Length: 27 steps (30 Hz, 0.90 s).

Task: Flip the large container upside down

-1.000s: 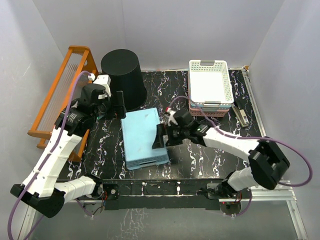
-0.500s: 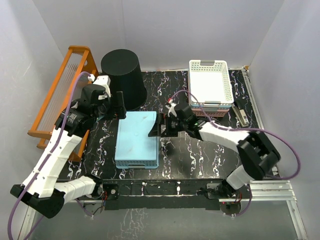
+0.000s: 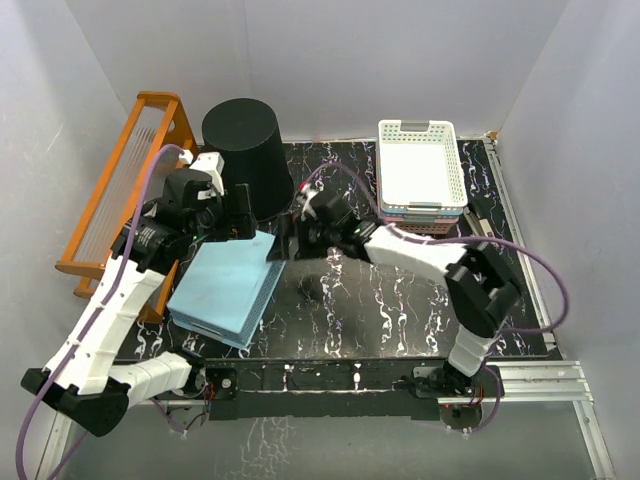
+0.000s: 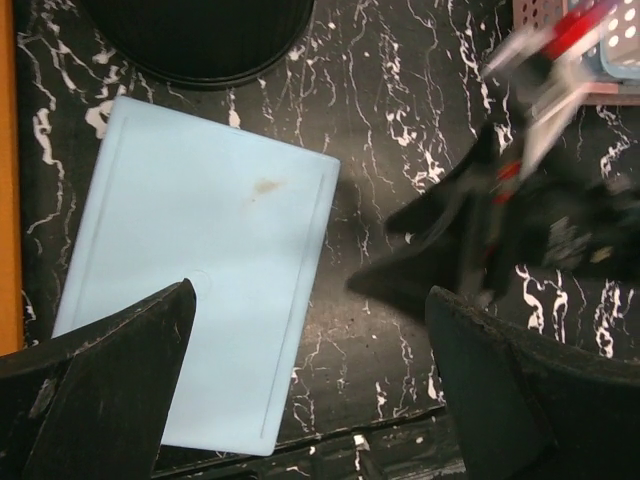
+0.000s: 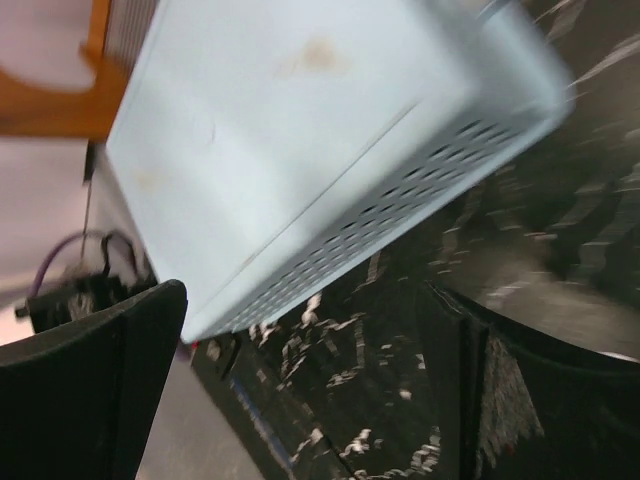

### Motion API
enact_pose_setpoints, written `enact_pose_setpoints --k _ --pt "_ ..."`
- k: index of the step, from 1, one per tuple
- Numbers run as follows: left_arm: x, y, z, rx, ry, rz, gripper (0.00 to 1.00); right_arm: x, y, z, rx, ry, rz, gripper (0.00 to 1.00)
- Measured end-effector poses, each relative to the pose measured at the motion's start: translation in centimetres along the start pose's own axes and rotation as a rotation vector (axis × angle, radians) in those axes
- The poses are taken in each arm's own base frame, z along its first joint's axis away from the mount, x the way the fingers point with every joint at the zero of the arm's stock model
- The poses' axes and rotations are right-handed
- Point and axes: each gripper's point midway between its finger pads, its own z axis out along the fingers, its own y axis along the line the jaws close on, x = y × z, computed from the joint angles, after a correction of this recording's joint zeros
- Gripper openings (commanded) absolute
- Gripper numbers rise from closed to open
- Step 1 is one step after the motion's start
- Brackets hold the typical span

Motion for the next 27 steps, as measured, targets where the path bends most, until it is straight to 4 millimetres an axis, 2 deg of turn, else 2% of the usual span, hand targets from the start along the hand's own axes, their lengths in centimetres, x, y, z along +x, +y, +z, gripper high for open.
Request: enact_pose_setpoints --k 3,7,11,12,14,16,19,21,23,25,27 --pt "0.5 -0.7 0.7 0.034 0.021 -0.007 0.98 -5.4 -1.8 -4.3 0.136 -0.15 -0.053 0.98" --pt "1.7 -2.8 2.7 0.111 0.071 -0.028 0.92 -13.1 -4.1 -12.2 0.325 -0.381 -0.116 0.98" --pt "4.8 -6.7 5.4 0.181 0.188 0.024 0.93 -20.0 -7.4 -21.1 0.503 -0.578 -0.122 0.98" --pt "5.8 -7.7 6.1 0.194 0.218 0.043 0.93 -21.4 -8.6 -23.0 0.553 -0.608 -0.114 0.98" --pt "7.9 -9.3 7.1 0.215 0.271 0.074 0.94 -23.4 -10.4 -25.1 0.633 -0.632 -0.104 0.98" --pt "10.0 -10.2 7.5 0.233 0.318 0.095 0.94 -25.0 -11.8 -25.3 0.684 -0.621 -0.105 0.98" --pt "12.6 -10.9 7.9 0.241 0.374 0.115 0.98 -26.5 -14.7 -22.5 0.739 -0.554 -0.107 0.95" --pt "13.7 -11.1 7.9 0.24 0.394 0.117 0.99 -26.0 -17.6 -20.3 0.796 -0.476 -0.09 0.86" --pt "14.3 -11.3 7.9 0.238 0.407 0.11 0.99 -24.6 -20.3 -18.5 0.852 -0.392 -0.071 0.73" --pt "14.5 -11.4 7.9 0.237 0.409 0.101 0.99 -23.1 -22.3 -17.6 0.904 -0.325 -0.055 0.57" --pt "14.4 -11.4 7.9 0.234 0.409 0.094 0.99 -22.2 -23.4 -17.6 0.944 -0.286 -0.05 0.43"
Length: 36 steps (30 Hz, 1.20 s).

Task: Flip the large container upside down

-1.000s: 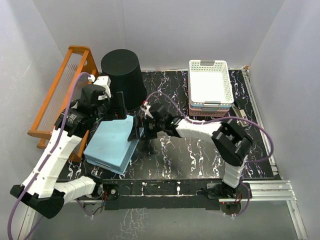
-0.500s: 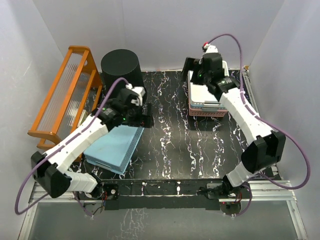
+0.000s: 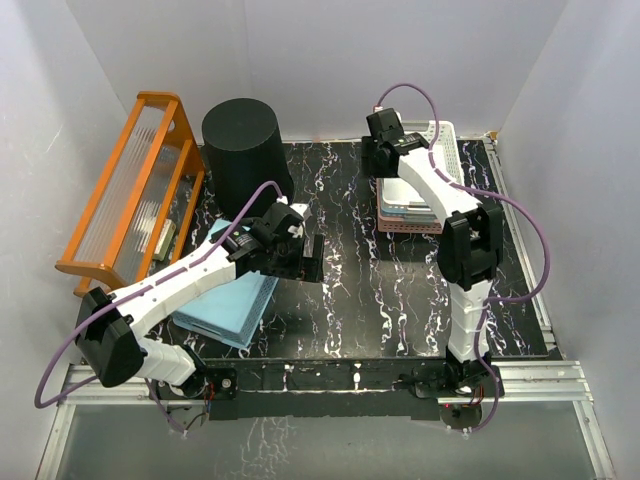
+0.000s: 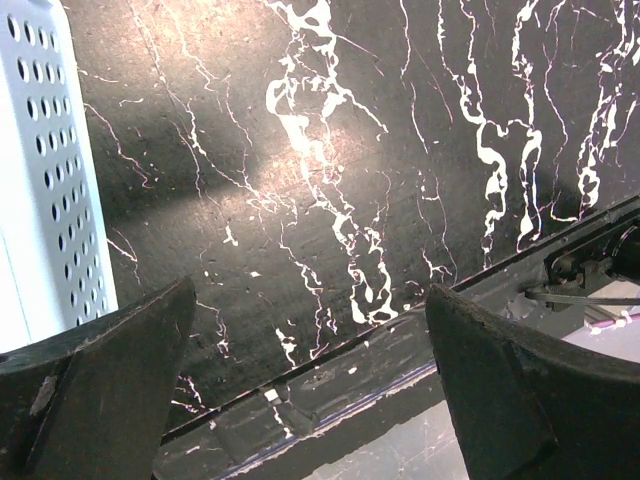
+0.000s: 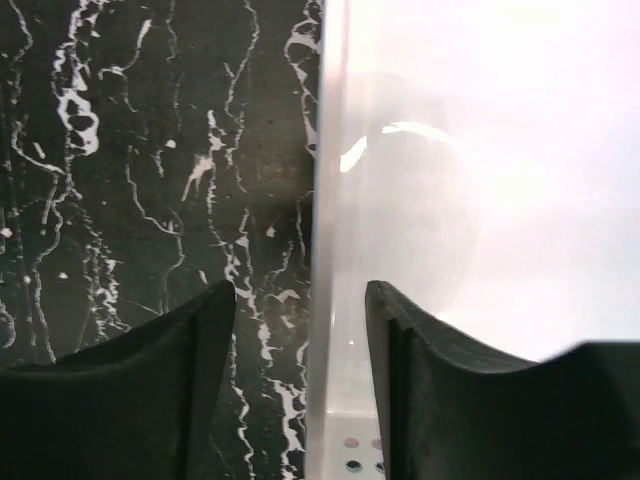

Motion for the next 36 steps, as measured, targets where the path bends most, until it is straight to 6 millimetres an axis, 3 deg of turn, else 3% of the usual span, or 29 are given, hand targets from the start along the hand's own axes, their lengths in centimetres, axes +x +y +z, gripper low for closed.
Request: enact_pose_setpoints --k 3,10,17,23,36 --pt "-0.1 0.1 0.0 -0.007 -0.005 -0.004 0.99 -0.1 -0.7 -0.2 0.031 0.001 -0.012 0.19" --pt "-0.2 0.0 0.0 -0.004 -0.01 -0.006 0.99 -1.9 -1.8 -0.8 0.07 -0.051 0.007 0.03" --pt "-0.2 -0.1 0.0 0.001 -0.01 -0.006 0.99 -2.2 -3.2 -0.6 0.083 -0.049 0.02 0.22" --pt "-0.2 -0.4 0.0 0.02 -0.004 -0.005 0.98 -2.3 -4.2 -0.5 0.081 -0.042 0.026 0.22" --pt "-0.4 -0.7 0.2 0.032 -0.012 -0.004 0.99 -2.2 -4.0 0.1 0.062 -0.029 0.018 0.24"
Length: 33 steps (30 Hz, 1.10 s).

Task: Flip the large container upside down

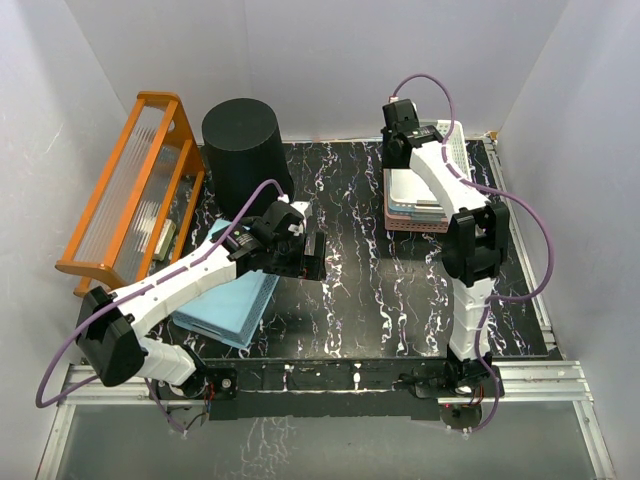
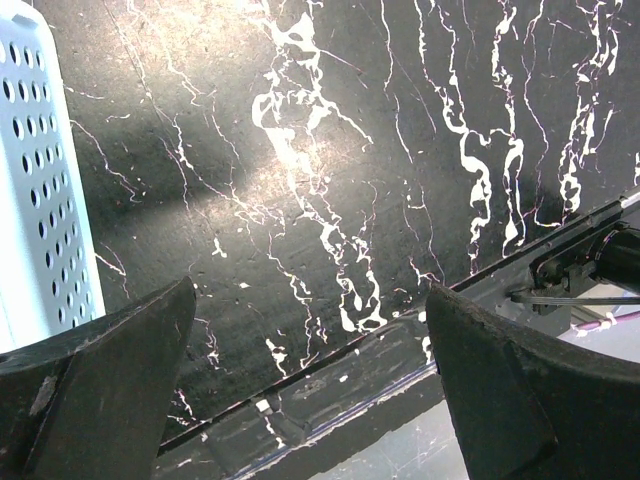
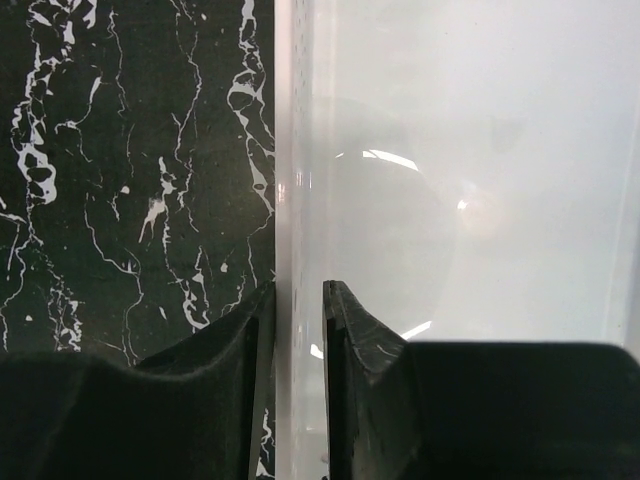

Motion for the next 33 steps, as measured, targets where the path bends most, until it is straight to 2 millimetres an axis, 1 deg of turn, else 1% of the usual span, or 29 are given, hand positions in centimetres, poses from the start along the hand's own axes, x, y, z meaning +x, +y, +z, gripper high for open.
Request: enact_pose_setpoints --k 2,3,5,6,7,11,14,16,18,20,22,24,27,28,29,30,32,33 --pt "0.0 0.0 0.0 0.001 -0.001 0.0 0.99 0.2 0.0 0.4 0.0 0.008 -0.001 0.24" --pt "0.0 0.0 0.0 0.001 -0.001 0.0 0.99 0.4 -0.1 0.5 0.001 0.012 -0.001 0.21" --pt "0.0 0.0 -0.1 0.001 -0.002 0.0 0.99 0.5 -0.1 0.8 0.002 0.018 -0.003 0.13" --pt "0.1 0.0 -0.1 0.001 -0.002 0.0 0.99 0.5 0.0 0.9 0.0 0.019 -0.005 0.05" --pt "0.1 0.0 -0.1 0.002 -0.003 0.0 0.99 0.6 0.0 0.9 -0.004 0.02 -0.005 0.0" --pt "0.0 0.0 -0.2 0.004 -0.006 0.0 0.99 0.3 0.1 0.4 -0.008 0.02 -0.013 0.0" --pt "0.0 0.0 -0.2 0.005 -0.008 0.0 0.99 -0.6 -0.1 -0.1 -0.007 0.006 -0.012 0.0" --pt "-0.1 -0.1 -0.2 0.006 -0.009 0.0 0.99 -1.1 -0.2 -0.8 -0.01 -0.005 -0.01 0.0" --pt "-0.1 -0.1 -0.2 0.008 -0.011 0.0 0.98 -2.0 -0.4 -2.1 -0.015 -0.03 -0.004 0.0" --pt "-0.2 -0.2 -0.2 0.01 -0.016 0.0 0.98 -3.6 -0.6 -4.3 -0.026 -0.078 0.009 0.0" --pt "-0.3 -0.2 -0.2 0.013 -0.02 0.001 0.99 -5.6 -0.7 -7.5 -0.058 -0.153 0.028 0.0" --pt "-0.4 -0.3 -0.2 0.015 -0.024 0.001 0.99 -7.7 -0.6 -11.2 -0.106 -0.237 0.048 0.0" --pt "-0.7 -0.3 -0.6 0.015 -0.037 0.003 0.99 -10.7 -0.5 -17.9 -0.193 -0.388 0.078 0.0" --pt "-0.9 -0.3 -0.8 0.011 -0.046 0.006 0.99 -11.3 -0.4 -19.9 -0.223 -0.429 0.087 0.0" --pt "-1.2 -0.3 -1.2 0.003 -0.054 0.011 0.99 -11.9 -0.1 -21.9 -0.265 -0.475 0.096 0.0" --pt "-1.7 -0.2 -1.7 -0.007 -0.067 0.017 0.99 -12.0 0.1 -23.8 -0.309 -0.513 0.102 0.0" --pt "-2.8 -0.2 -3.1 -0.027 -0.106 0.032 0.99 -11.2 0.7 -26.7 -0.402 -0.553 0.108 0.0" --pt "-3.4 0.0 -3.9 -0.039 -0.131 0.036 0.99 -10.6 1.1 -27.5 -0.442 -0.555 0.11 0.0"
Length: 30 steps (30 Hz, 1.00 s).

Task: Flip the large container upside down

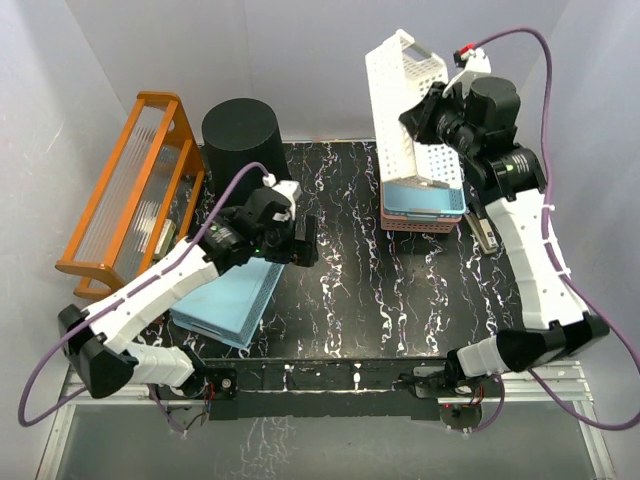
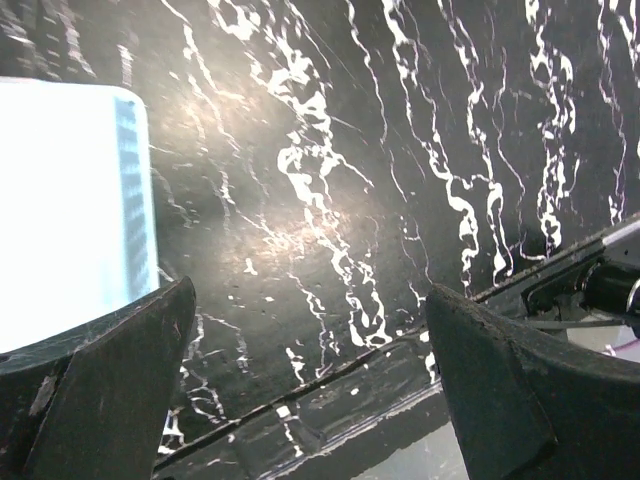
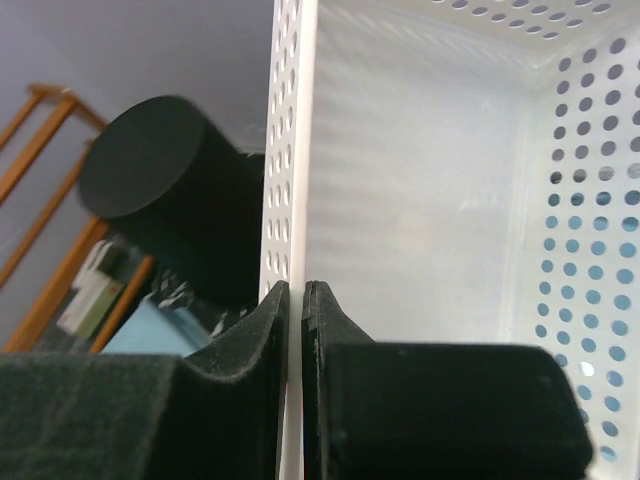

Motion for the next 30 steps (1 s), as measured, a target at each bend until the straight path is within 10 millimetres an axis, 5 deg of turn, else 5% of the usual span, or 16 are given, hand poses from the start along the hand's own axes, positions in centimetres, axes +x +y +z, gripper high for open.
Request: enact_pose_setpoints --k 4,9,11,17,22,30 --pt "-2.6 2.1 -3.6 -0.053 -0.101 -0.02 0.99 3.2 3.5 -2.0 -0.208 0.069 0.077 0.0" --pt "-5.2 7.7 -8.1 -0.18 -0.25 -0.159 0.99 10.1 6.0 -3.1 -0.406 0.258 0.206 0.0" --pt "-5.5 8.4 -9.1 -0.194 -0.288 -0.189 0.99 12.2 6.7 -3.6 -0.461 0.33 0.264 0.0" --pt "-5.7 8.8 -9.2 -0.216 -0.302 -0.212 0.99 18.0 9.1 -6.2 -0.624 0.477 0.486 0.0" --pt "-5.8 8.8 -8.6 -0.216 -0.303 -0.225 0.99 20.2 10.2 -8.6 -0.69 0.53 0.692 0.0" --pt "-5.4 8.6 -7.4 -0.202 -0.283 -0.241 0.99 25.9 9.0 -9.8 -0.663 0.608 1.017 0.0"
